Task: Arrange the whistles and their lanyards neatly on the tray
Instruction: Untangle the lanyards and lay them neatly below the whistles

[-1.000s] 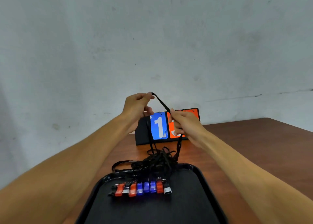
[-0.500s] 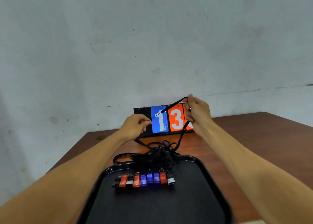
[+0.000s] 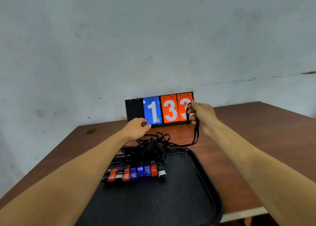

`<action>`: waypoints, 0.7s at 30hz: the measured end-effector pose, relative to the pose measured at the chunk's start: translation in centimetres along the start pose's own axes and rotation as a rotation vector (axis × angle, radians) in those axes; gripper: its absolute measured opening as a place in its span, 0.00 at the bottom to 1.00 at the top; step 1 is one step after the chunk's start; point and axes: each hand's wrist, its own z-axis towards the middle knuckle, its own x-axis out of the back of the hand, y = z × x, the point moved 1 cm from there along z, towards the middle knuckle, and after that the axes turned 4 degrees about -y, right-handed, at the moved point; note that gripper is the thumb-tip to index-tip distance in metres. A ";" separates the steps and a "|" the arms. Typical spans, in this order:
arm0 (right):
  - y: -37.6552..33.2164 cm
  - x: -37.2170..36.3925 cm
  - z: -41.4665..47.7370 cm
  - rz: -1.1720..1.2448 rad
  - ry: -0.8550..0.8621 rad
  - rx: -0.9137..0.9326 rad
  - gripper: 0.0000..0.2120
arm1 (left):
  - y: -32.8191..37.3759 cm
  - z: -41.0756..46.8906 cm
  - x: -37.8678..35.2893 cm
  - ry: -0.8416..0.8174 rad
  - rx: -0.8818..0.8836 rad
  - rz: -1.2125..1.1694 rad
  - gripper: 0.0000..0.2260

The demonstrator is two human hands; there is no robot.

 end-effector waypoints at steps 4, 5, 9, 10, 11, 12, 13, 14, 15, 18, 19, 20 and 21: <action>0.9 -0.9 -0.8 -0.262 -0.191 -0.035 0.14 | 0.3 -1.0 -2.0 -0.237 -0.055 0.259 0.24; 1.0 -1.1 -1.0 -0.337 -0.229 -0.028 0.14 | 0.2 -1.2 -2.2 -0.261 -0.067 0.319 0.24; 1.8 -1.9 -1.7 -0.480 -0.334 -0.003 0.14 | -0.1 -1.4 -2.7 -0.298 -0.063 0.471 0.26; 2.0 -2.0 -1.8 -0.504 -0.366 -0.005 0.14 | -0.2 -1.3 -2.9 -0.292 -0.081 0.467 0.25; 2.4 -2.1 -1.8 -0.525 -0.396 -0.004 0.14 | -0.3 -1.0 -3.2 -0.277 -0.105 0.444 0.23; 2.7 -2.2 -1.8 -0.536 -0.420 -0.002 0.15 | -0.3 -0.7 -3.3 -0.263 -0.124 0.405 0.20; 2.9 -2.2 -1.6 -0.537 -0.434 0.001 0.15 | -0.4 -0.4 -3.4 -0.248 -0.132 0.352 0.16; 3.1 -2.2 -1.4 -0.533 -0.440 0.003 0.15 | -0.6 0.1 -3.4 -0.228 -0.124 0.290 0.14; 3.3 -2.3 -1.1 -0.529 -0.441 0.004 0.15 | -0.7 0.7 -3.3 -0.189 -0.109 0.226 0.11; 3.8 -2.5 -0.2 -0.533 -0.449 0.020 0.15 | -0.9 2.6 -2.2 0.045 -0.040 0.060 0.08; 3.8 -2.6 0.0 -0.538 -0.456 0.031 0.15 | -1.0 3.3 -1.7 0.147 -0.018 0.013 0.08; 3.9 -2.7 0.2 -0.549 -0.463 0.046 0.15 | -1.2 3.8 -1.2 0.242 -0.002 -0.024 0.09; 3.8 -2.8 0.4 -0.565 -0.467 0.064 0.15 | -1.5 4.1 -0.8 0.313 0.013 -0.045 0.09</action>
